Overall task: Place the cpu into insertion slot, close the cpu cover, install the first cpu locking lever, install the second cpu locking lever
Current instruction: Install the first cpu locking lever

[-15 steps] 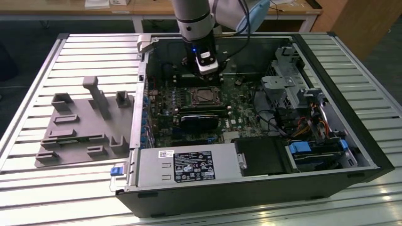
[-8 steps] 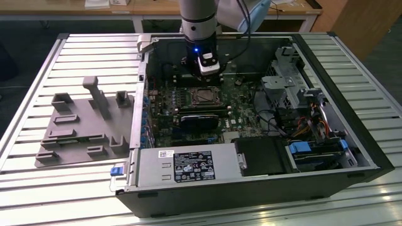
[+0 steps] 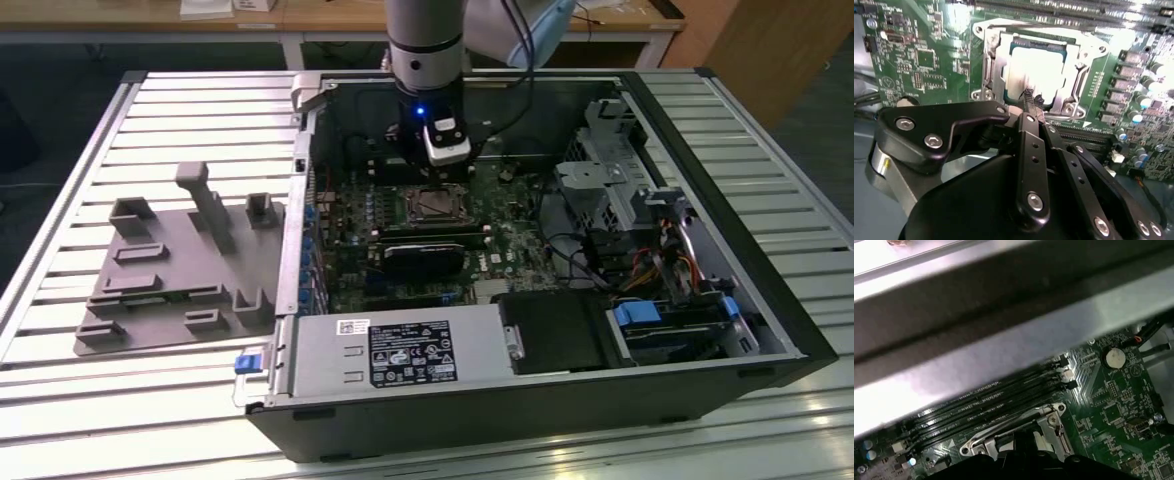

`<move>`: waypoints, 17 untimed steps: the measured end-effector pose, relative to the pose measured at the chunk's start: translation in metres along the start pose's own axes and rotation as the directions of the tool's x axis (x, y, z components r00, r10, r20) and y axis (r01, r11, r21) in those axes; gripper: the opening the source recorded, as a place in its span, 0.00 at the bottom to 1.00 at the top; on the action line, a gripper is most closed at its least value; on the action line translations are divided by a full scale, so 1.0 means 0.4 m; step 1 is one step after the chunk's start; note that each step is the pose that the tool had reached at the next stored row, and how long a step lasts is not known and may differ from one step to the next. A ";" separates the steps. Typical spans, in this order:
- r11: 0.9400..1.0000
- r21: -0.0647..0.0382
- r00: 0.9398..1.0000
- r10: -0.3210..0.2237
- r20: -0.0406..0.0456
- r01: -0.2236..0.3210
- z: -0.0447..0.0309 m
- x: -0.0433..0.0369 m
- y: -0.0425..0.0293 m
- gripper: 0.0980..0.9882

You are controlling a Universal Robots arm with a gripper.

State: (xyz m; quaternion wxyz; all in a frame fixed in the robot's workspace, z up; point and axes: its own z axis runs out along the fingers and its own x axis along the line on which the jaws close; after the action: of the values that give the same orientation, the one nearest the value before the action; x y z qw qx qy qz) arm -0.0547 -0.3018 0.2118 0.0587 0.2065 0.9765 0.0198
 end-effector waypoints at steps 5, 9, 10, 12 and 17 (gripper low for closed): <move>1.000 0.001 1.000 0.004 -0.001 -0.004 0.000 -0.009 -0.016 0.00; 1.000 0.002 1.000 0.008 -0.001 -0.008 0.000 -0.016 -0.029 0.00; 1.000 0.002 1.000 0.009 -0.001 -0.009 0.000 -0.018 -0.032 0.00; 1.000 0.002 1.000 0.010 -0.001 -0.010 0.000 -0.020 -0.036 0.00; 1.000 0.010 1.000 0.005 0.002 -0.005 0.001 -0.022 -0.041 0.00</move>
State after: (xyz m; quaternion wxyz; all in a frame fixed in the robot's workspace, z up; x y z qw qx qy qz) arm -0.0534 -0.3202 0.2114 0.0588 0.2091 0.9760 0.0150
